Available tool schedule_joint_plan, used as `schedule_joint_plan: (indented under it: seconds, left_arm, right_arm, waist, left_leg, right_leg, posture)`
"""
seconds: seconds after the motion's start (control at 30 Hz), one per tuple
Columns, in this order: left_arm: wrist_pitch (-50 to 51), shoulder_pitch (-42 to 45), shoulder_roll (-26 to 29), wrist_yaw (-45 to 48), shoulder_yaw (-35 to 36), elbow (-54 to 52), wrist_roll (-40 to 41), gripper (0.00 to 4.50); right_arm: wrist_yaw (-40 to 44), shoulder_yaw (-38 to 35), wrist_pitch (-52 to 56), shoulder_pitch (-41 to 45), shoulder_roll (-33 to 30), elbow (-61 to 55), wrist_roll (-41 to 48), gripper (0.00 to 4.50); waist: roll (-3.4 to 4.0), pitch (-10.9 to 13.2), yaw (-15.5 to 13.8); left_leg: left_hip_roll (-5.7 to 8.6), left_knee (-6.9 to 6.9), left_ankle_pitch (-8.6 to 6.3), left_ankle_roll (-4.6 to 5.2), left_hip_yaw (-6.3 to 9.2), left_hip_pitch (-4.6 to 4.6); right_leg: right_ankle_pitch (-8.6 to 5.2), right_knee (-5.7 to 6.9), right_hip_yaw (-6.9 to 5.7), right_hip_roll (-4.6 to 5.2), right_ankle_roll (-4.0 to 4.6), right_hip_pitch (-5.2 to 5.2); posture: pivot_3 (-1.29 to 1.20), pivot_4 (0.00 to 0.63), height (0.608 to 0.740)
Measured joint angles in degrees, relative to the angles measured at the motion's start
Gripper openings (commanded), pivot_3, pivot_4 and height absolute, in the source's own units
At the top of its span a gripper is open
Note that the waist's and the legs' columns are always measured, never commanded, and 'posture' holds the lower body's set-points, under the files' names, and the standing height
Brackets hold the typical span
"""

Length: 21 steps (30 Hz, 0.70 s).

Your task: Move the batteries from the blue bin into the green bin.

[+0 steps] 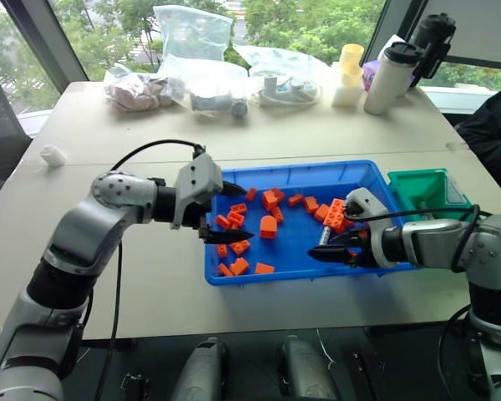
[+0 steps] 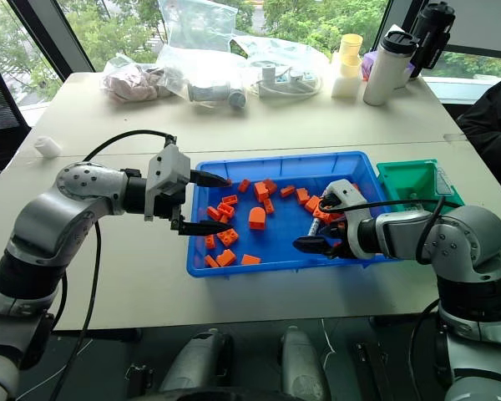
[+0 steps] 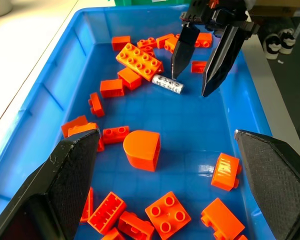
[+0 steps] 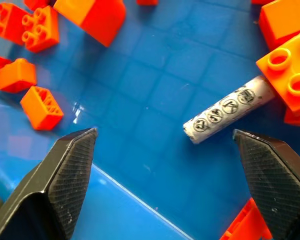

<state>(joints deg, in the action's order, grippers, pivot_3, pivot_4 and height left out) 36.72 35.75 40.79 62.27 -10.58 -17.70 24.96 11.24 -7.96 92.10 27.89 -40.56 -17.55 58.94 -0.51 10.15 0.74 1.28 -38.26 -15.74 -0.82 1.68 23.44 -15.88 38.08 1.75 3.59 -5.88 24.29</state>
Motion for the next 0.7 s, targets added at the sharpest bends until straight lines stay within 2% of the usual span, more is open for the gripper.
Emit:
schedule_joint_plan:
  seconds: [0.3, 0.33, 0.4, 0.5, 0.53, 0.57, 0.63, 0.7]
  left_arm:
    - [0.22, -0.01, -0.35, -0.49, 0.07, -0.53, 0.56, 4.5]
    - [0.25, -0.02, -0.35, -0.62, 0.07, -0.53, 0.58, 4.5]
    - [0.27, -0.02, -0.39, -0.94, 0.07, -0.53, 0.6, 4.5]
    - [0.28, -0.02, -0.43, -1.15, 0.07, -0.53, 0.6, 4.5]
    - [0.28, -0.02, -0.45, -1.19, 0.07, -0.53, 0.6, 4.5]
    - [0.28, -0.02, -0.5, -1.22, 0.07, -0.52, 0.6, 4.5]
    - [0.28, -0.02, -0.52, -1.28, 0.08, -0.52, 0.62, 4.5]
    - [0.28, -0.01, -0.53, -1.29, 0.09, -0.5, 0.64, 4.5]
  right_arm:
    - [-12.15, 2.67, -0.1, 3.49, 4.36, 1.29, -1.27, 4.47]
    - [-12.97, 3.16, -0.19, 3.84, 5.05, 1.3, -2.32, 3.94]
    - [-13.82, 3.77, -0.46, 3.96, 5.92, 1.33, -4.15, 3.2]
    - [-13.69, 5.35, -0.83, 3.97, 5.92, 1.39, -7.08, 1.49]
    - [-13.42, 5.79, -0.85, 4.09, 5.86, 1.4, -7.67, 1.18]
    - [-13.11, 6.11, -0.86, 4.18, 5.84, 1.39, -8.15, 0.63]
    - [-11.69, 6.89, -0.86, 4.63, 5.49, 1.36, -8.71, 0.0]
    - [-10.41, 7.43, -0.84, 4.87, 5.03, 1.35, -8.76, 0.0]
  waist:
    - [-0.04, -0.03, 0.17]
    - [-0.07, -0.05, 0.17]
    - [-0.15, -0.11, 0.15]
    - [-0.34, -0.24, 0.15]
    - [-0.37, -0.25, 0.15]
    - [-0.38, -0.26, 0.15]
    - [-0.38, -0.27, 0.15]
    - [-0.38, -0.27, 0.15]
  left_leg:
    - [-0.01, 0.0, 0.0, 0.0, 0.01, -0.01]
    - [-0.02, 0.0, 0.0, 0.0, 0.01, -0.02]
    - [-0.02, 0.0, 0.0, 0.0, 0.02, -0.02]
    - [-0.02, 0.01, 0.0, 0.0, 0.03, -0.04]
    - [-0.02, 0.01, 0.0, 0.0, 0.03, -0.04]
    - [-0.02, 0.01, 0.0, 0.01, 0.03, -0.05]
    - [-0.02, 0.01, 0.0, 0.01, 0.03, -0.05]
    - [-0.03, 0.01, 0.0, 0.01, 0.03, -0.05]
  right_leg:
    - [0.0, 0.0, 0.0, -0.03, 0.0, -0.01]
    - [0.0, 0.0, 0.0, -0.05, 0.0, -0.01]
    - [0.0, 0.0, 0.0, -0.05, 0.0, -0.02]
    - [0.0, -0.01, -0.01, -0.05, 0.0, -0.05]
    - [0.0, -0.01, -0.01, -0.05, 0.0, -0.05]
    - [0.0, -0.02, -0.01, -0.05, 0.0, -0.06]
    - [0.0, -0.02, -0.01, -0.05, 0.0, -0.07]
    - [0.0, -0.02, -0.01, -0.05, 0.0, -0.07]
  posture:
    - [0.0, 0.15, 0.74]
    - [0.0, 0.15, 0.74]
    - [0.0, 0.15, 0.74]
    - [0.0, 0.15, 0.74]
    - [0.0, 0.15, 0.74]
    - [0.0, 0.15, 0.74]
    - [0.0, 0.15, 0.74]
    - [0.0, 0.15, 0.74]
